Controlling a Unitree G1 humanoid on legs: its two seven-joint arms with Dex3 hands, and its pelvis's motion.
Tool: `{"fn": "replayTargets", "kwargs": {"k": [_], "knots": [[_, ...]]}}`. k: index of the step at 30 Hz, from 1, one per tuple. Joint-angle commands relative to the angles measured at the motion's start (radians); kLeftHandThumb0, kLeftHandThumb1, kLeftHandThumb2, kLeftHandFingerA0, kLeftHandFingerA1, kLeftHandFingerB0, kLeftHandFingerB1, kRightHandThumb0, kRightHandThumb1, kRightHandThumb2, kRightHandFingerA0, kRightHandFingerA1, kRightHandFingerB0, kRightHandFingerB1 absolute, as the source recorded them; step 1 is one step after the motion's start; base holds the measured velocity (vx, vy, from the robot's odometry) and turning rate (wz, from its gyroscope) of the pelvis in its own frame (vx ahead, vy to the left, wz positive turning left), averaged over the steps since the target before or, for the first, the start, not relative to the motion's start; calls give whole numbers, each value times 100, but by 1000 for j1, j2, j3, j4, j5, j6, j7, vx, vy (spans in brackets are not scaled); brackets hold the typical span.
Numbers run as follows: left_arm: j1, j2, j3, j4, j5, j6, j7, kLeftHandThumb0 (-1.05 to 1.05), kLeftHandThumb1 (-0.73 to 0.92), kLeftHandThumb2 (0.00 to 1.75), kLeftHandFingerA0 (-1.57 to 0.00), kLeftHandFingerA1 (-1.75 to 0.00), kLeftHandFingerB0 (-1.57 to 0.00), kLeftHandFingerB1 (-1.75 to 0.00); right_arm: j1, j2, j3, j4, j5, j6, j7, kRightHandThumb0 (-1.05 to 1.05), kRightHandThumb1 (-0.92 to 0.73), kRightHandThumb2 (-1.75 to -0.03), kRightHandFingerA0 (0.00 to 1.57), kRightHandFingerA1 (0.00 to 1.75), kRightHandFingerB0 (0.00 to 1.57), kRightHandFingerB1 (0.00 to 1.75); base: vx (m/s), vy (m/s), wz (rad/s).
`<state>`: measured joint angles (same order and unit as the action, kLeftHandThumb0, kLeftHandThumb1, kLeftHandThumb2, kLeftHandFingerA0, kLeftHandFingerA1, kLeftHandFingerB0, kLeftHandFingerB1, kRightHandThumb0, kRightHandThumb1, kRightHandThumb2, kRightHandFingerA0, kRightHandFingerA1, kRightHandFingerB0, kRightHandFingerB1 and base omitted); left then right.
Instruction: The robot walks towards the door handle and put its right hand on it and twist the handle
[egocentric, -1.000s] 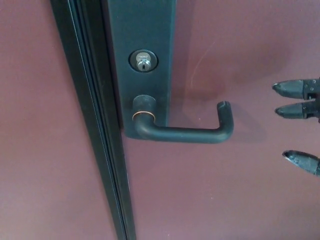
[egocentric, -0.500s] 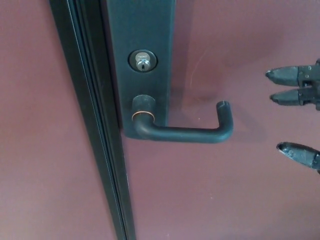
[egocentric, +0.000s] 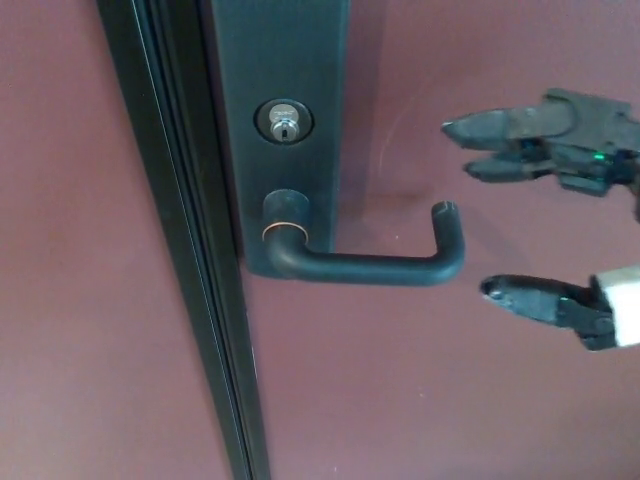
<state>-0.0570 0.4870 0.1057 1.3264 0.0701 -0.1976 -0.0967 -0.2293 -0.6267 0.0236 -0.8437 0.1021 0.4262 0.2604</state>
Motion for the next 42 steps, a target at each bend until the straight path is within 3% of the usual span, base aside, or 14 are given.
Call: {"fn": "replayTargets", "kwargs": {"k": [1, 15, 27, 42], "knots": [[5, 5, -7, -2, 14, -3, -10, -28, 58, 58, -61, -44, -50, -40, -73, -3, 82, -10, -64, 143, 13, -46, -51, -56, 46, 42, 39, 37, 0, 0, 0], [-5, 7, -25, -4, 23, -8, -12, -28, 58, 58, -61, -44, -51, -41, -176, 74, 277, 75, -156, 198, 29, -47, -52, -56, 47, 41, 38, 35, 0, 0, 0], [-8, 7, -30, -6, 21, -9, -18, -28, 58, 57, -59, -43, -51, -41, -228, 41, 288, 52, -182, 299, 86, -48, -52, -56, 47, 41, 38, 34, 0, 0, 0], [-35, 13, -42, -6, 28, -18, -8, -29, 58, 57, -59, -43, -52, -41, -368, 44, 349, 104, -235, 350, 129, -47, -52, -56, 47, 41, 38, 35, 0, 0, 0]]}}
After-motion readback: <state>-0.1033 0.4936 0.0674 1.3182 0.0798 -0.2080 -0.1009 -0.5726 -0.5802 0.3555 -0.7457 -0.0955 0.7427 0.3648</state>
